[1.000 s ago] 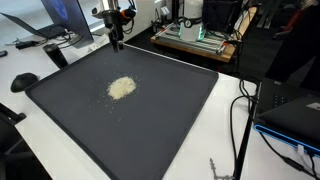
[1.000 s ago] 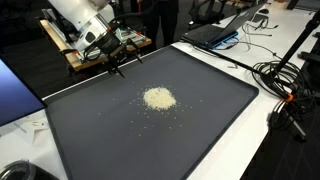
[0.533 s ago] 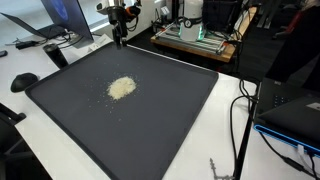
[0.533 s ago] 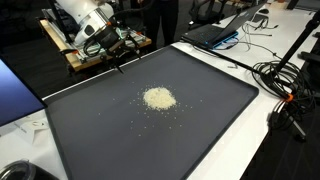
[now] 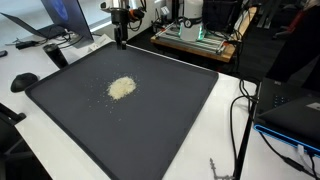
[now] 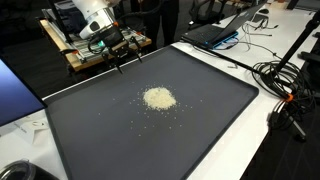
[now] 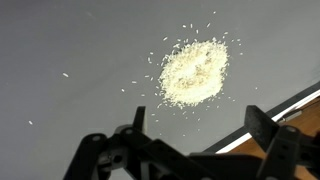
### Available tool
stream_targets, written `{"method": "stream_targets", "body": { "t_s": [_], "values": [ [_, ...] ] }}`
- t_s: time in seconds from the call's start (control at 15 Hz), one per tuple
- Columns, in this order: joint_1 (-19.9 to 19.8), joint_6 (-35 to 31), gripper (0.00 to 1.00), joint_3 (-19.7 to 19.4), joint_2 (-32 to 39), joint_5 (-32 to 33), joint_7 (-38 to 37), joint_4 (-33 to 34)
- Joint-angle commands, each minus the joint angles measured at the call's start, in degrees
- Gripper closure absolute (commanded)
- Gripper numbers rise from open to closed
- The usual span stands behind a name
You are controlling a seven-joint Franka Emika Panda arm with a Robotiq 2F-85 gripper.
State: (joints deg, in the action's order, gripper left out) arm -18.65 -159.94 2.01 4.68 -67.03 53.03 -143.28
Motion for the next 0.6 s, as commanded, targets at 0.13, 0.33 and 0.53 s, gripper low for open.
{"method": "stream_targets", "body": {
  "t_s": [0.13,0.33,0.53],
  "values": [
    [3.1,-8.3,0.00,4.0,-5.2,-9.6,3.8,-5.5],
    [5.5,-12.2,0.00,6.8,-6.7,-12.3,5.0,-7.1],
    [8.2,-17.3,0.00,9.7,-7.4,-12.7,4.1,-8.1]
  ]
}}
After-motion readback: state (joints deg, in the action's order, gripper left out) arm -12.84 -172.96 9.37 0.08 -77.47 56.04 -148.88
